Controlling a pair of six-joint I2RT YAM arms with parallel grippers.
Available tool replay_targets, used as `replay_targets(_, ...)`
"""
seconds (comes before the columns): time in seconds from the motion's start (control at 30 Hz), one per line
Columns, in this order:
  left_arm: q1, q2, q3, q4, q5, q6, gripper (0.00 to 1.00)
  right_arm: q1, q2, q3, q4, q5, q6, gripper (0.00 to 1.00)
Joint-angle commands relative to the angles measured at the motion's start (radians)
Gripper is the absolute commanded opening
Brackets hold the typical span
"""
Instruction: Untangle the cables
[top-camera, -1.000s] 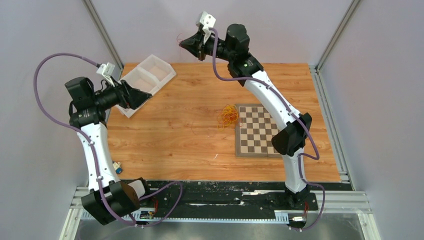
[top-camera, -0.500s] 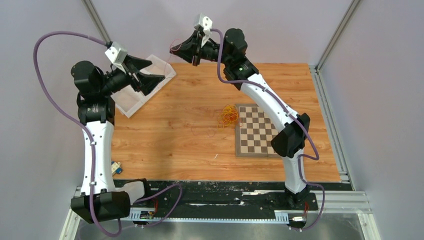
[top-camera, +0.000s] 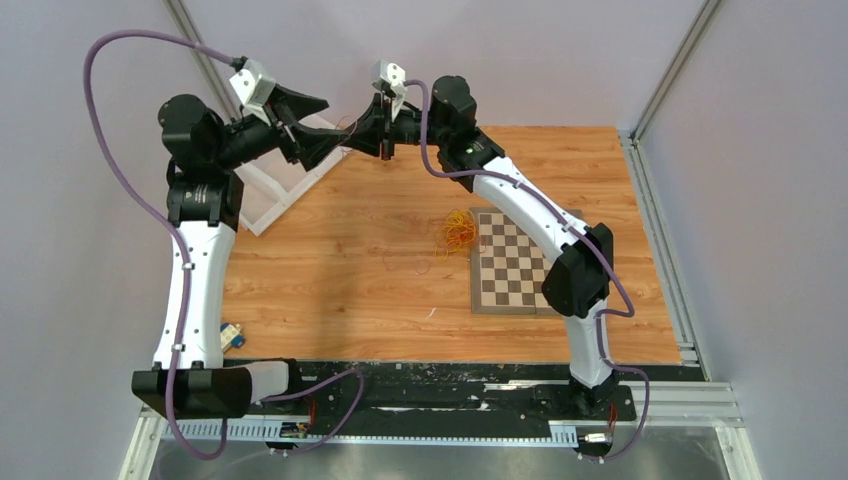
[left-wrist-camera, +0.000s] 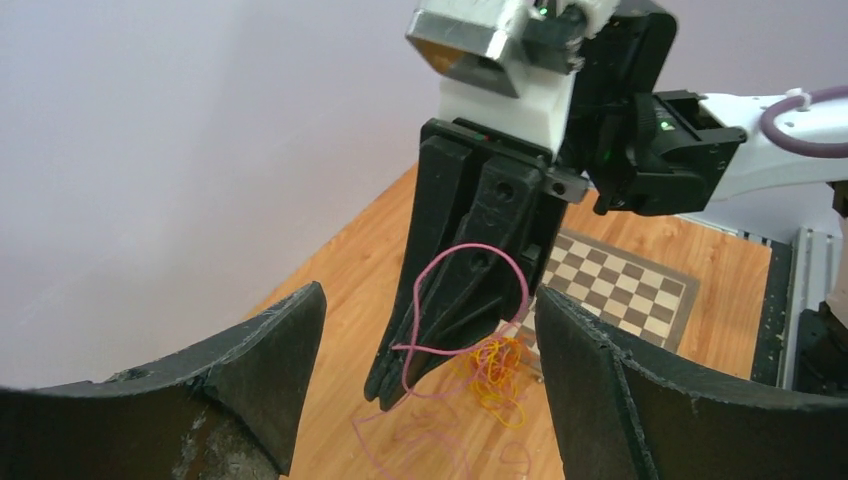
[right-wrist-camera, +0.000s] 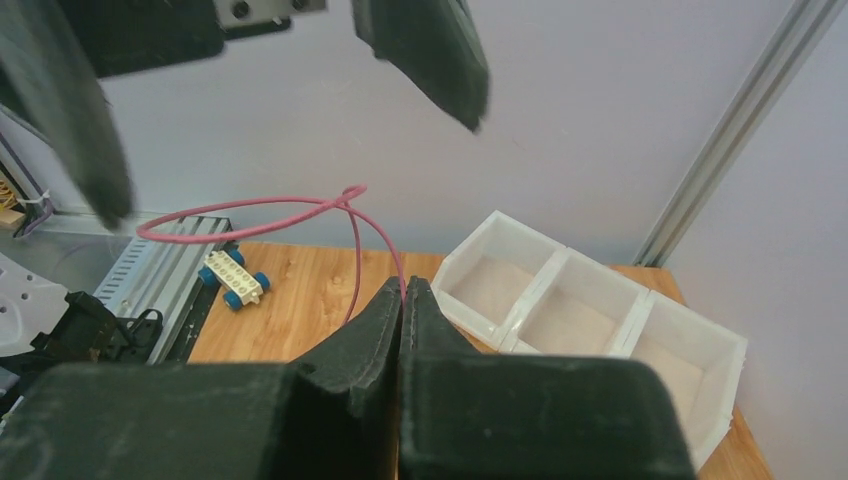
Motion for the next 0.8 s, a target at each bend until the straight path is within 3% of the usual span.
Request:
replay_targets(0.0,-0.033,0.051,0.045,-0.130,-0.066,0.114,0.83,0.006,-0.058,-0.009,0.029,-0.045,0.012,0.00)
replay_targets(0.07,-0.057,0.070,0.059,-0.151,-0.084,0.127,0.80,0.007,-0.062,-0.020,0.028,-0.045,0.010,0.00)
replay_targets(0.2,-0.072,0.111,0.102,-0.185,-0.078,0.126,0.58,0.007,-0.069,-0.040,0.028,-0.042,-0.003,0.00)
replay_targets(0.27,-0.074,0.134,0.135,-0.217,-0.061,0.130,0.39,0.004,-0.069,-0.045,0.028,-0.036,-0.009,0.00)
replay_targets(0.3,-0.074,0.149,0.143,-0.235,-0.059,0.128,0.19,0.001,-0.069,-0.047,0.028,-0.033,-0.010,0.00)
replay_targets(0.37,-0.073,0.167,0.162,-0.250,-0.065,0.116,0.02,-0.007,-0.068,-0.054,0.028,-0.020,-0.010,0.00)
replay_targets(0.47,-0.065,0.177,0.163,-0.219,-0.068,0.087,0.00,-0.033,-0.068,-0.078,0.027,0.029,-0.009,0.06)
replay_targets(0.53,-0.054,0.183,0.151,-0.170,-0.087,0.060,0.00,-0.058,-0.066,-0.093,0.024,0.055,0.010,0.24)
replay_targets(0.6,-0.035,0.200,0.142,-0.112,-0.128,0.030,0.00,-0.088,-0.067,-0.107,0.017,0.068,0.035,0.35)
replay_targets(0.7,0.003,0.239,0.150,-0.015,-0.210,-0.015,0.00,-0.129,-0.080,-0.146,-0.013,0.088,0.030,0.70)
replay_targets(0.77,0.022,0.287,0.179,0.028,-0.293,-0.022,0.00,-0.159,-0.101,-0.190,-0.036,0.101,0.010,0.81)
